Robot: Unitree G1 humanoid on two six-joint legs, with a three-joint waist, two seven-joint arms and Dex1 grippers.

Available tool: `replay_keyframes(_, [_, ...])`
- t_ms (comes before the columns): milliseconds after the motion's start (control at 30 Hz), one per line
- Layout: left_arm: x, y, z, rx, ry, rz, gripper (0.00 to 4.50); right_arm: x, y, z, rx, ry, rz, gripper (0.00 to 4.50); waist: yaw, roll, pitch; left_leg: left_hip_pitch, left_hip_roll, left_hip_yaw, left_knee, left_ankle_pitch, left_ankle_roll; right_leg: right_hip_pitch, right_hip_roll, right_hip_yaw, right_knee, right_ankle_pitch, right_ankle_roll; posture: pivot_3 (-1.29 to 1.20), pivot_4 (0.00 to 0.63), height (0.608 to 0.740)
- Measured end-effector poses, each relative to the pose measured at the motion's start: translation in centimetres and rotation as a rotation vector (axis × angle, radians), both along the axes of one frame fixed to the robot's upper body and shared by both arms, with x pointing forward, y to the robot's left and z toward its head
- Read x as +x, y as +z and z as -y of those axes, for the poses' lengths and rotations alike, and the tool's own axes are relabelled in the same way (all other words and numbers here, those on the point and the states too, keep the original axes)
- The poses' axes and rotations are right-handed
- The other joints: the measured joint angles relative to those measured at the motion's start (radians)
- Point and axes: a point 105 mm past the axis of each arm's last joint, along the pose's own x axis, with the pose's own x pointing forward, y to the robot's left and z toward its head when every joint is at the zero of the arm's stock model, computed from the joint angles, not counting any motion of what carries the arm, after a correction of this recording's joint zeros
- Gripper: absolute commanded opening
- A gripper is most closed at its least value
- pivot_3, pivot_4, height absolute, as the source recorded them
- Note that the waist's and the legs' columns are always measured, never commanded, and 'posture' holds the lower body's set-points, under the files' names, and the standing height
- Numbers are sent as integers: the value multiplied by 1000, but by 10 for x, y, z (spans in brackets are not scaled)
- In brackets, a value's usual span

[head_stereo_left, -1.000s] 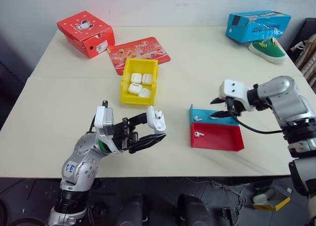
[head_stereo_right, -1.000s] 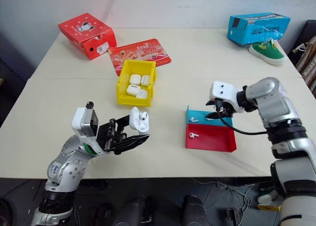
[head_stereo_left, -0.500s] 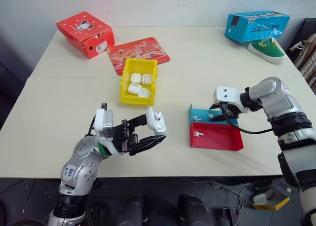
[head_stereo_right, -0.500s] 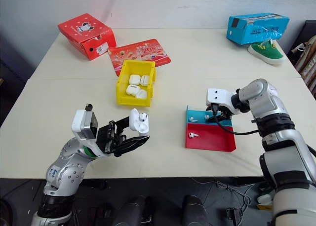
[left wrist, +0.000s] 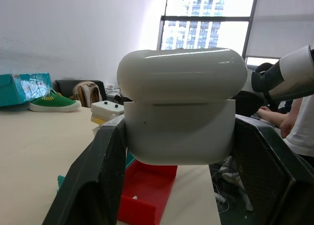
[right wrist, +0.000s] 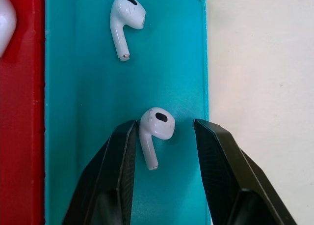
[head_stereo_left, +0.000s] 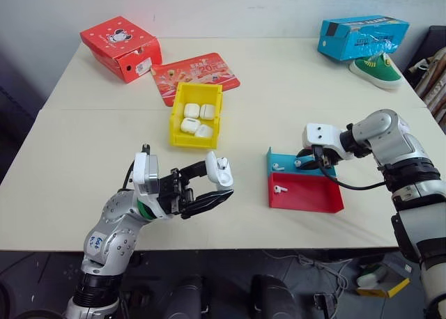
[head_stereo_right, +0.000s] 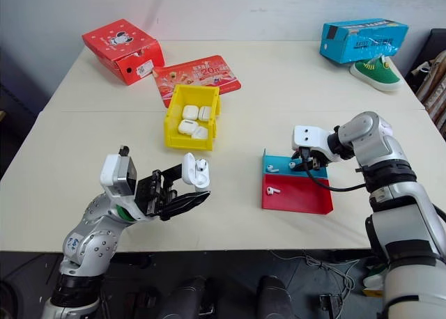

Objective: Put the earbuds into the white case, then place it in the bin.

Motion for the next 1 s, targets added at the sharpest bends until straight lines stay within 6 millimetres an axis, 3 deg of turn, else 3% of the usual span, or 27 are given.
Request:
replay_keyframes(33, [0,0,0,0,0,0,2778,0,0,0,0,0,-1,1780,0,0,0,0,0,0,0,0,0,0,0,0,0,0,0,0,150,740])
replay_keyframes(167, [0,0,0,0,-1,2,2778,0,-1,1,-2,0,-5,939,0,0,0,0,0,0,0,0,0,0,0,0,0,0,0,0,150,740])
replay_keyframes(467, [0,3,1,0,-5,12,2778,0,-1,1,-2,-3,-4,939,-1,0,0,0,0,0,0,0,0,0,0,0,1,0,0,0,150,740])
replay_keyframes(533, [0,3,1,0,-5,12,2778,0,-1,0,-1,-2,-3,510,-1,0,0,0,0,0,0,0,0,0,0,0,1,0,0,0,150,740])
replay_keyframes(833, [1,2,1,0,-5,11,2778,-1,-1,0,7,-8,-4,498,-1,0,0,0,0,0,1,0,0,0,0,0,1,0,0,0,150,740])
replay_keyframes(1000, [1,4,1,-4,-7,16,2778,-6,9,-3,156,-20,-26,498,0,0,0,0,0,0,1,0,0,0,0,0,1,0,0,0,150,740])
